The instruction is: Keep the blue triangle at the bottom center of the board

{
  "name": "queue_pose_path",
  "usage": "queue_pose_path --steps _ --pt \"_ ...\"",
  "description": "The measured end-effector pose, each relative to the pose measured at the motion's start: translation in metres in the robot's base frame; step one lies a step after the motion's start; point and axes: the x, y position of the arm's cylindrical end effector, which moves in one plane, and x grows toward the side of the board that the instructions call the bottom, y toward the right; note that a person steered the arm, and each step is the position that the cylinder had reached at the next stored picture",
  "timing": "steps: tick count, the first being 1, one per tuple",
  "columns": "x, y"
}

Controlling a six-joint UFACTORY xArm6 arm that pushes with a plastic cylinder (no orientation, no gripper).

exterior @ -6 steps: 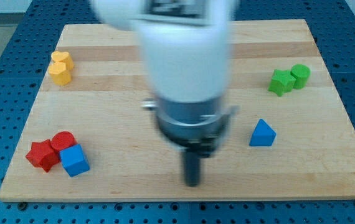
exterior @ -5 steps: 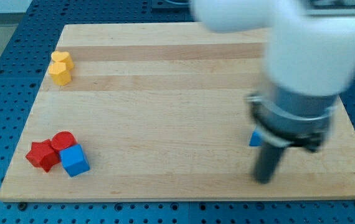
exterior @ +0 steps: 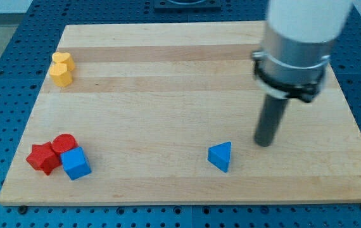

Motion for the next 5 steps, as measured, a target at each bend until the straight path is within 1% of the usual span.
queue_pose_path --steps 1,2,3,4,5 --pt "0.021 -0.008" --pt "0.025 -0.079" --pt "0.025 -0.096" --pt "0.026 -0.081" --pt "0.034 -0.123"
